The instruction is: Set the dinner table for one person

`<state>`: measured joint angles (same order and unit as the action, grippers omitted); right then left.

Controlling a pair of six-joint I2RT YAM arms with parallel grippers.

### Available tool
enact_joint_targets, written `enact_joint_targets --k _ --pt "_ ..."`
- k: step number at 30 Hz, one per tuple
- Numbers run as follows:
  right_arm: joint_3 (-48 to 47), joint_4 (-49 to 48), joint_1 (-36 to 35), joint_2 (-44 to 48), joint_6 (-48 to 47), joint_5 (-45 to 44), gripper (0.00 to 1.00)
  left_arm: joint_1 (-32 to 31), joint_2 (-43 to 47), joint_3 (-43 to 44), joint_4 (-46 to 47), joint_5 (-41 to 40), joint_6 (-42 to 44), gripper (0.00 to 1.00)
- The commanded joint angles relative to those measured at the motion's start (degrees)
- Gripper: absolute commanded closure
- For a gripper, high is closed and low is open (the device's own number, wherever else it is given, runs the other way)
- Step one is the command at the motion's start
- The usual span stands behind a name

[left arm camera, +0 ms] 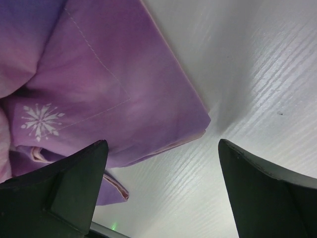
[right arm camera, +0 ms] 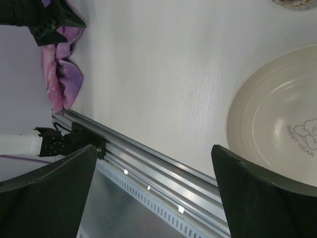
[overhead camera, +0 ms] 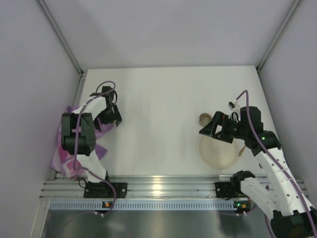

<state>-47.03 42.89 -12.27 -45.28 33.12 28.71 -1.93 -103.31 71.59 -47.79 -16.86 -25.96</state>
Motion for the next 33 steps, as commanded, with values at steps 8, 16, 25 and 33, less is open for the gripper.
enact_joint_targets --k 8,16,25,33 --pt "-2.98 2.63 -0.47 0.1 -2.27 -2.25 0.0 1.49 -6.38 -0.66 2.61 1.39 1.79 0.03" --pt "-3.6 2.98 -0.38 -1.04 -3.33 -3.57 0.0 4.57 -7.43 -2.25 4.02 3.14 3.45 0.46" --pt "-4.48 3.34 -0.56 -1.83 -4.3 -4.54 0.0 5.54 -9.02 1.17 4.9 8.76 4.78 1.0" --pt "-3.87 4.04 -0.47 -0.87 -5.7 -6.21 0.0 -3.94 -9.89 14.08 2.18 19.12 -4.25 1.0"
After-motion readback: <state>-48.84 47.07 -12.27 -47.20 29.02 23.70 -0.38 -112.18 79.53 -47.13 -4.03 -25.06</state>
